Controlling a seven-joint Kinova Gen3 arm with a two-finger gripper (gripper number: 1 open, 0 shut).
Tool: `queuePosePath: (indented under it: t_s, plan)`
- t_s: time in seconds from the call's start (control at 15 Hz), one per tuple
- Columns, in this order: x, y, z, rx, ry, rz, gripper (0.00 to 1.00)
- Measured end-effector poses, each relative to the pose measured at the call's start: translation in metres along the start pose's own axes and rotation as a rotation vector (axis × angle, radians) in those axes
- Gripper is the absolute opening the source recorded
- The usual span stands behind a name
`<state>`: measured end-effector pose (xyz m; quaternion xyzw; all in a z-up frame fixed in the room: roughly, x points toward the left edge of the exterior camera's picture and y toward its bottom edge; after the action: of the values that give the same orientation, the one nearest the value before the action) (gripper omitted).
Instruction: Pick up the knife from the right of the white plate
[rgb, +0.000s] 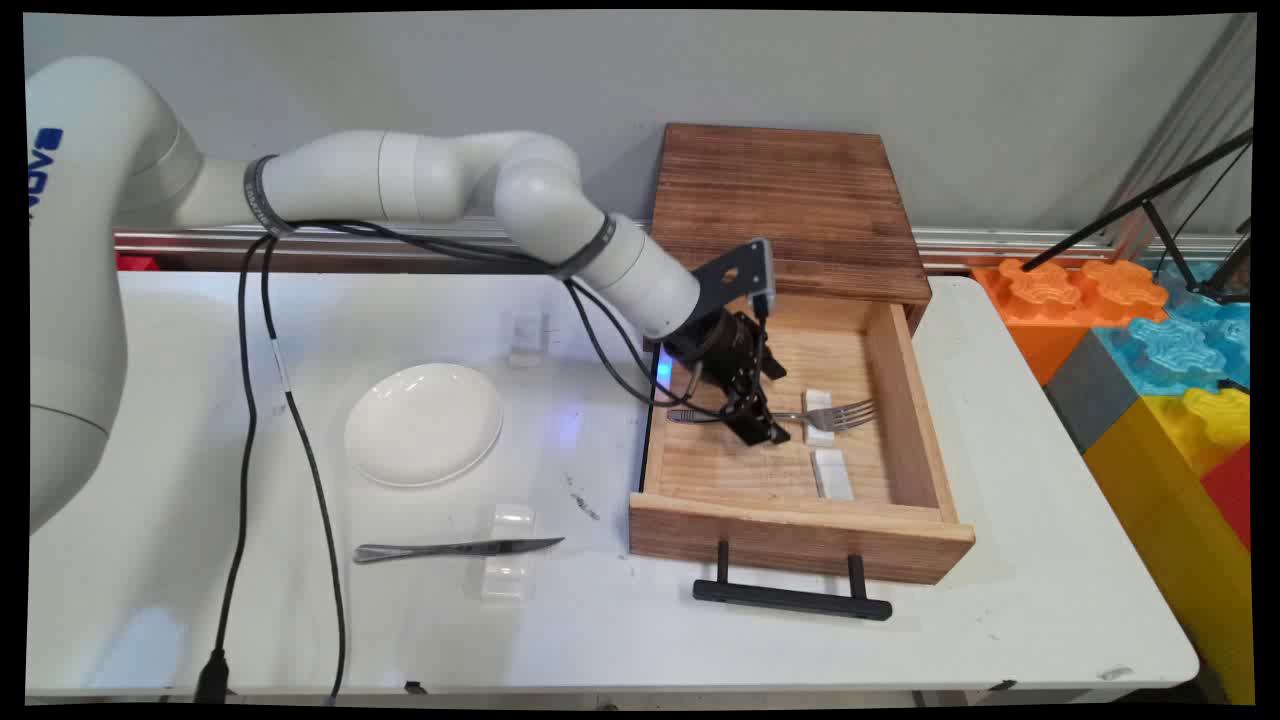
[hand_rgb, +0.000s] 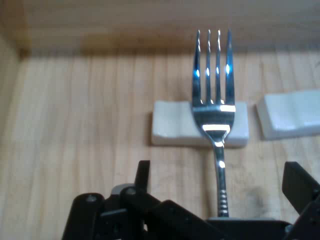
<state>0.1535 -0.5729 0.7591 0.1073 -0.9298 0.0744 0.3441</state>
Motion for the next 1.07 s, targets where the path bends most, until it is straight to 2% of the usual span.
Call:
queuePosePath:
  t_s: [0.47, 1.07]
  plan:
    - [0.028, -0.007, -0.030, 0.003, -0.013, -0.053, 1.00]
    - [0.062, 0.004, -0.097, -0.022, -0.089, -0.150, 1.00]
